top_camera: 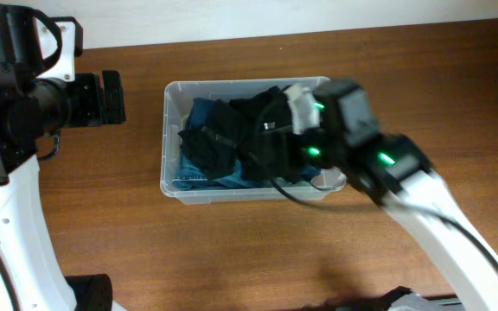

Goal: Pack container

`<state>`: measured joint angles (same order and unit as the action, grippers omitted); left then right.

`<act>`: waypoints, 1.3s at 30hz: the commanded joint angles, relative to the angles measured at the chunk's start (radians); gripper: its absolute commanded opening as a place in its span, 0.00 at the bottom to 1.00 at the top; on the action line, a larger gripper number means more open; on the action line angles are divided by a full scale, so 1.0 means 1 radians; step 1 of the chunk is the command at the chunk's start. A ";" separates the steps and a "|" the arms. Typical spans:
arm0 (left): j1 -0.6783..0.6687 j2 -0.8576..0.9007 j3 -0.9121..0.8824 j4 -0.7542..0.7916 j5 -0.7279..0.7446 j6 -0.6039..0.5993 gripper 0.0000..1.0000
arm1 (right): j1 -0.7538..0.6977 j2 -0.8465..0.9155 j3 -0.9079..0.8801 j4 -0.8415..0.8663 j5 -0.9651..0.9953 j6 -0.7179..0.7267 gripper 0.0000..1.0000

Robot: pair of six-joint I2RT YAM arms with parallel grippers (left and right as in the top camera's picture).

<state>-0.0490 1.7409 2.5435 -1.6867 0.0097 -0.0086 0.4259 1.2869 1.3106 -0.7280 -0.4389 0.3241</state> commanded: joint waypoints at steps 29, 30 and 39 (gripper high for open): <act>0.004 -0.018 -0.003 0.000 -0.010 -0.006 0.99 | -0.368 -0.768 -0.178 -0.304 0.698 -0.220 0.98; 0.004 -0.018 -0.003 0.000 -0.010 -0.006 0.99 | -0.385 -0.795 -0.216 -0.286 0.688 -0.220 0.98; 0.004 -0.018 -0.003 0.000 -0.010 -0.006 0.99 | -0.414 -1.048 -0.685 -0.026 0.532 -0.219 0.98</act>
<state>-0.0490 1.7409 2.5435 -1.6871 0.0097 -0.0090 0.0204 0.2836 0.7116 -0.7803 0.1608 0.1043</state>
